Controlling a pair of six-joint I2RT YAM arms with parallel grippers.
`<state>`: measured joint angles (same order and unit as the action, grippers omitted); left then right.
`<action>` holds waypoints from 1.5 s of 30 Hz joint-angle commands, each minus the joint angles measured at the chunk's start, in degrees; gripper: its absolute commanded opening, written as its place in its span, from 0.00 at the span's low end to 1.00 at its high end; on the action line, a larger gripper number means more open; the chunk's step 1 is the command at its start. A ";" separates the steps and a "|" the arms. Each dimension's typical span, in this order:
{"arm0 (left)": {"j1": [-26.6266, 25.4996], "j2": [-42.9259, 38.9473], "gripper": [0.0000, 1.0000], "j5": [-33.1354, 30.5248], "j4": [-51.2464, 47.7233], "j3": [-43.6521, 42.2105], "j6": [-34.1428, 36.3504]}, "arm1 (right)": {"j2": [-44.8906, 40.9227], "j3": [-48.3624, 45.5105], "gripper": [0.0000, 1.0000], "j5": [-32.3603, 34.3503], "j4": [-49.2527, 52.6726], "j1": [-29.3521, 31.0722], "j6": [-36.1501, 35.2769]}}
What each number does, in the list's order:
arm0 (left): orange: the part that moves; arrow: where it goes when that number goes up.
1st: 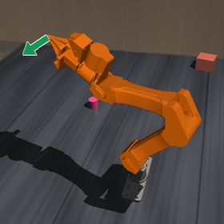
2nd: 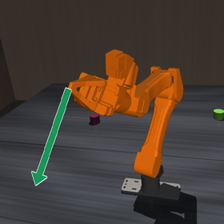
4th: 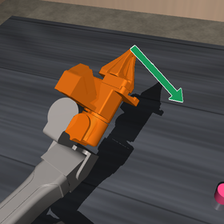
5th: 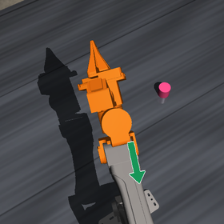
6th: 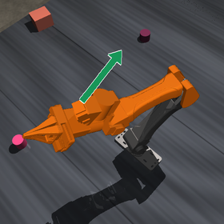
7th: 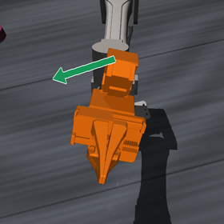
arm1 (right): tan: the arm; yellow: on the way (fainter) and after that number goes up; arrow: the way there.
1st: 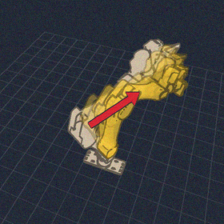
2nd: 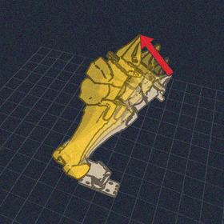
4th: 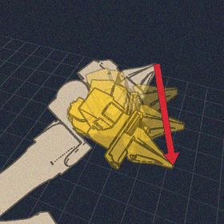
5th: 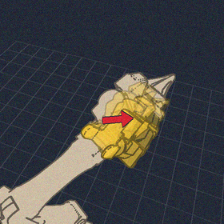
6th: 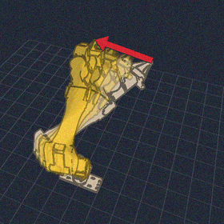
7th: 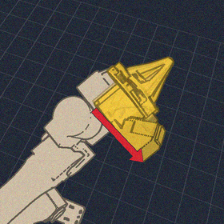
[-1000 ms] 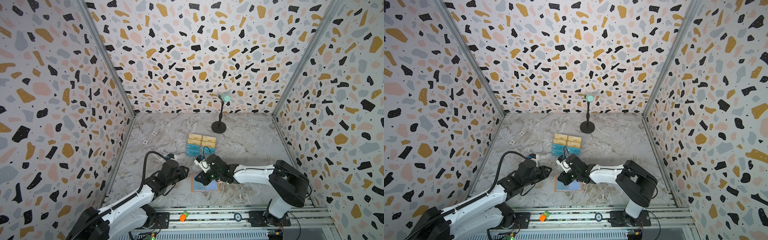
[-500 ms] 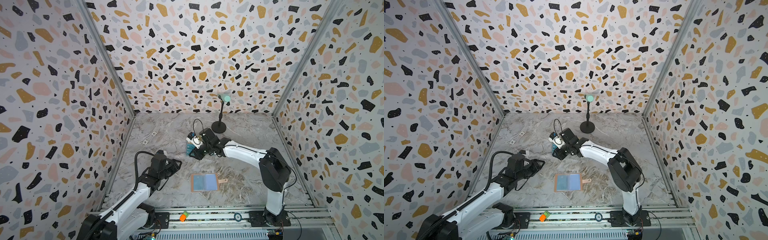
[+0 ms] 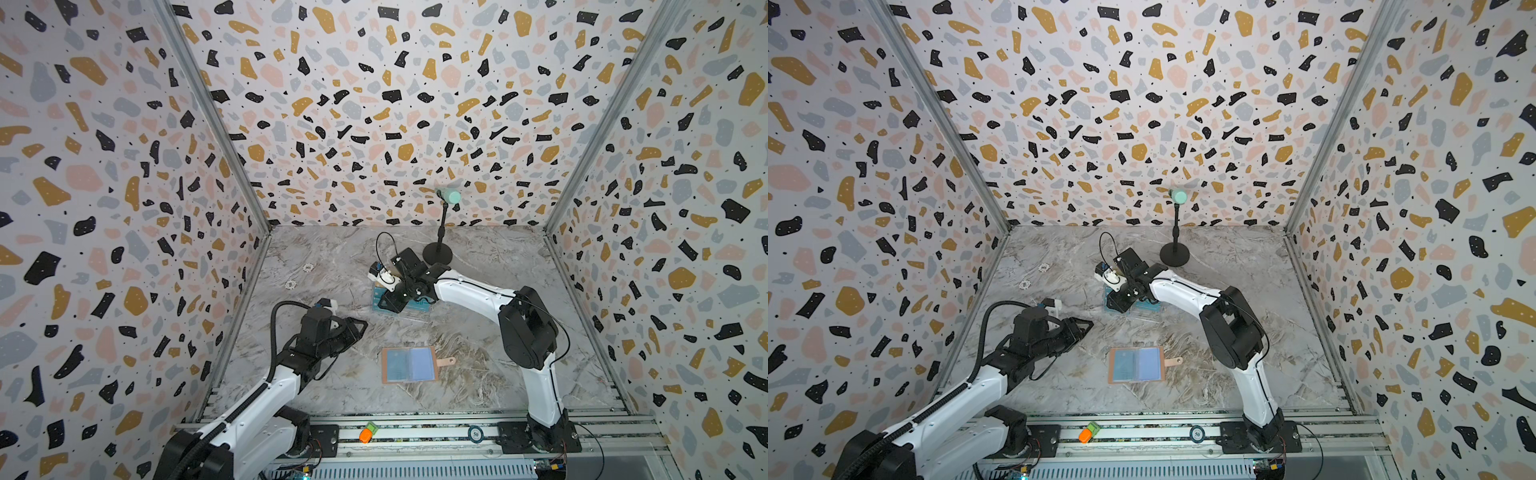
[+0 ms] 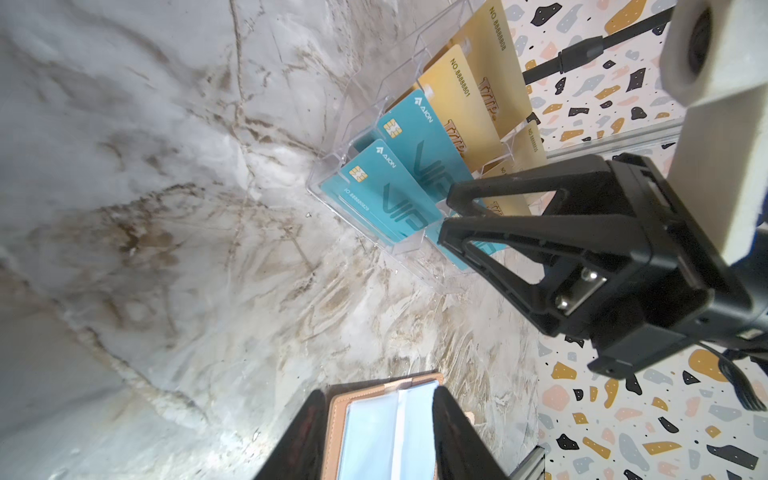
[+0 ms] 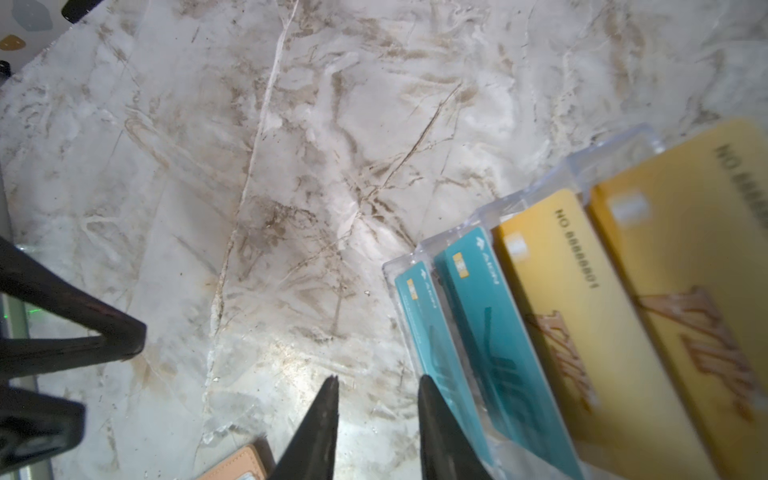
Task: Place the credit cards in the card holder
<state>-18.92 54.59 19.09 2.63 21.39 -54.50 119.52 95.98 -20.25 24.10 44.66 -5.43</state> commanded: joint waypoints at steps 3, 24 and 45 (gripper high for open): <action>0.28 -0.56 0.45 0.88 1.09 -0.47 1.65 | 2.40 3.93 0.34 0.87 4.26 -0.18 -3.08; 0.28 -0.84 0.45 1.36 3.30 -3.36 0.75 | 2.66 4.77 0.34 5.36 3.01 1.15 -3.88; 0.29 0.74 0.46 1.95 4.26 -3.83 1.49 | 4.63 8.55 0.35 9.33 4.26 1.57 -4.98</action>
<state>-18.92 54.89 20.10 5.19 18.35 -53.56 124.01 102.39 -12.08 26.59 45.93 -9.41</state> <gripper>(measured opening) 0.455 0.353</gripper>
